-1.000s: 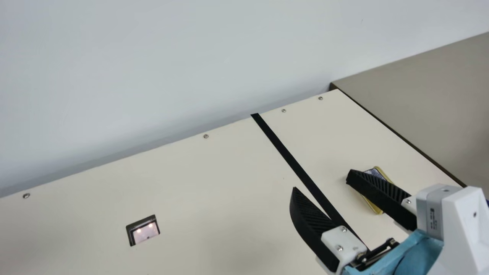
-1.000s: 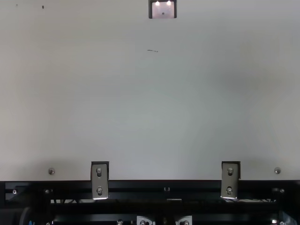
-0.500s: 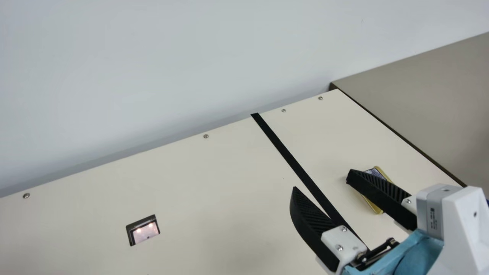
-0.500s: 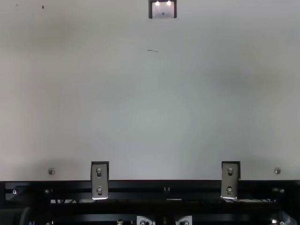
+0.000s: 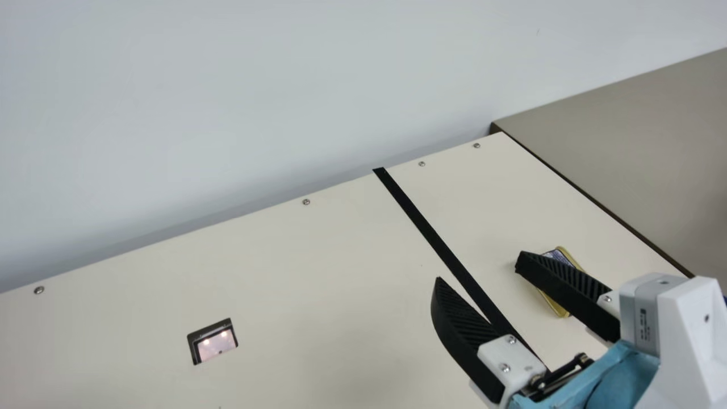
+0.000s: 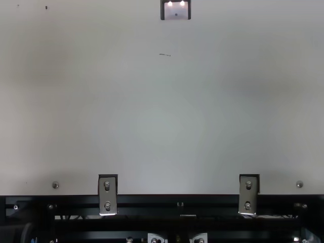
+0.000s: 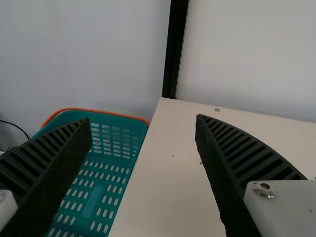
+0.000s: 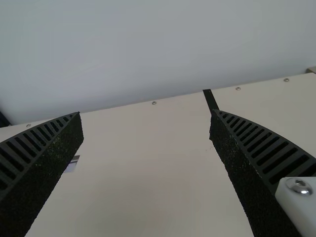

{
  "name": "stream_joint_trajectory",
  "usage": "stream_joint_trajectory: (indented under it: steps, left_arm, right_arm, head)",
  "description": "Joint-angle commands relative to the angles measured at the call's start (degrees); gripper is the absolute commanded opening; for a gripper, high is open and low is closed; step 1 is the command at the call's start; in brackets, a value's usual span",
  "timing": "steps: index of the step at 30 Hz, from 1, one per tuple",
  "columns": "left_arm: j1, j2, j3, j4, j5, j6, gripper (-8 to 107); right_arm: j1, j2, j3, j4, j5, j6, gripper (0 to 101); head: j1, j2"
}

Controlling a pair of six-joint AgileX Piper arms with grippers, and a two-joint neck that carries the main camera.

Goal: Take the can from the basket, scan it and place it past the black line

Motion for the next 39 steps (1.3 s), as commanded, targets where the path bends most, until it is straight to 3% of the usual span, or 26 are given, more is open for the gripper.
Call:
stream_joint_trajectory:
  steps: [1,39]
  left_arm:
    - [0.0,0.0,0.0,0.0,0.0,0.0,90]
    - [0.0,0.0,0.0,0.0,0.0,0.0,90]
  right_arm:
    - [0.0,0.0,0.0,0.0,0.0,0.0,101]
    - [0.0,0.0,0.0,0.0,0.0,0.0,101]
  head:
    - [-2.1,-1.2]
    - [-2.1,-1.2]
